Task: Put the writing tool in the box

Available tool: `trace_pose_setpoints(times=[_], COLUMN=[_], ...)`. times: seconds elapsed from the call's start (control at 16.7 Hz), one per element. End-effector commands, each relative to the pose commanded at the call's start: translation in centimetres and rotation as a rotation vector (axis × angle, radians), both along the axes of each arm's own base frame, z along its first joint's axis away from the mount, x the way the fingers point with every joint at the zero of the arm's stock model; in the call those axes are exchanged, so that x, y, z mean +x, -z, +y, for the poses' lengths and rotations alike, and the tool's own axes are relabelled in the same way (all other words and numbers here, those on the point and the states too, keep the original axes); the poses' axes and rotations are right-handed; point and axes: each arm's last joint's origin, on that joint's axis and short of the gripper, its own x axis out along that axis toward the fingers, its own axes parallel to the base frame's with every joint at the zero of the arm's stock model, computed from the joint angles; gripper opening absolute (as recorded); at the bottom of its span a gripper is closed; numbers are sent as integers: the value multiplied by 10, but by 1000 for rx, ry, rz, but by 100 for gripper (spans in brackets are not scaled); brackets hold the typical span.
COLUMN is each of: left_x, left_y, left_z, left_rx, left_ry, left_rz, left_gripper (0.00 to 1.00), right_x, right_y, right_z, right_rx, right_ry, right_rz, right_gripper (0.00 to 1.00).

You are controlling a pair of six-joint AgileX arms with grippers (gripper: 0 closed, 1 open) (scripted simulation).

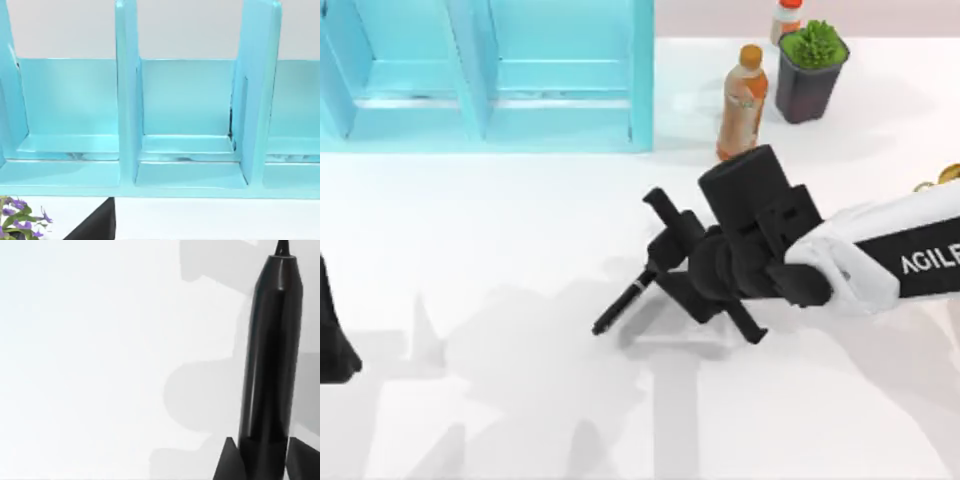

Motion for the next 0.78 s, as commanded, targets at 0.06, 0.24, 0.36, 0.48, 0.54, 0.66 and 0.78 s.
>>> trace_pose_setpoints(times=[0.06, 0.24, 0.36, 0.48, 0.54, 0.66, 0.78], left_x=[0, 0, 0, 0, 0, 0, 0], left_y=[0, 0, 0, 0, 0, 0, 0], left_z=[0, 0, 0, 0, 0, 0, 0], left_rx=[0, 0, 0, 0, 0, 0, 0], left_ry=[0, 0, 0, 0, 0, 0, 0], left_rz=[0, 0, 0, 0, 0, 0, 0], left_gripper=[100, 100, 100, 100, 100, 100, 100], right_x=[1, -1, -4, -4, -4, -4, -4], right_y=[-10, -32, -52, -75, -81, -82, -80], right_z=[0, -1, -4, -4, -3, -3, -3], right_rx=[3, -24, -36, -23, -17, -16, -16], right_ry=[0, 3, 3, 2, 2, 2, 2], right_rz=[-3, 36, 50, 32, 25, 24, 27], right_gripper=[0, 0, 0, 0, 0, 0, 0])
